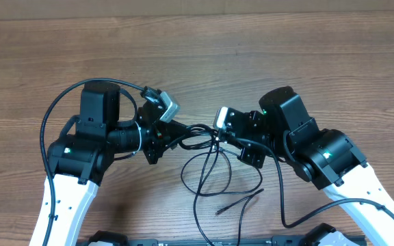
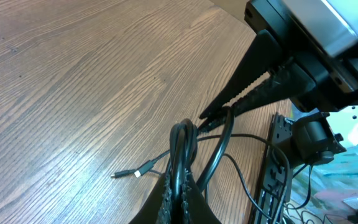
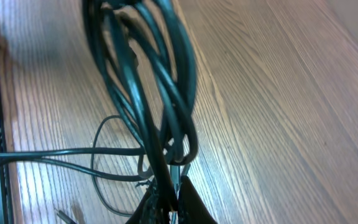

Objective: Untangle cables

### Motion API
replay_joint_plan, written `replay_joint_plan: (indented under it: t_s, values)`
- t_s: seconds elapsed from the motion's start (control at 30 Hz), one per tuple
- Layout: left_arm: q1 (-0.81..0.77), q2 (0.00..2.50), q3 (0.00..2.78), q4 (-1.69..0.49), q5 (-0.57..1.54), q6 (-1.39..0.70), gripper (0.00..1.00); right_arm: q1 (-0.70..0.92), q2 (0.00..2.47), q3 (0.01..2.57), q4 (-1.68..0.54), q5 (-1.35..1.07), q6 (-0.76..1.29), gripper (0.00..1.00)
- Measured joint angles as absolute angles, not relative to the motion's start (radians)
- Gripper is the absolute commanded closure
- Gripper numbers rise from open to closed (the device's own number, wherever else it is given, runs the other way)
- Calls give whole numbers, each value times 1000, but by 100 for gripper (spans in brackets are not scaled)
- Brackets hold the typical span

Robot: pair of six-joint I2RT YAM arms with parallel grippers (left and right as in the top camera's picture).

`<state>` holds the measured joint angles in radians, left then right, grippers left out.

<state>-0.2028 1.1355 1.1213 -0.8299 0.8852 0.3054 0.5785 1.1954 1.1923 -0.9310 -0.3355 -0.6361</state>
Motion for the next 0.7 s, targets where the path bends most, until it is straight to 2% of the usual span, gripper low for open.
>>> replay_joint_plan:
  t_s: [0.7]
  values:
    - [-203,1135,1121,-837,835,279,96,578,1204,1187,-1120,-287,-550,96]
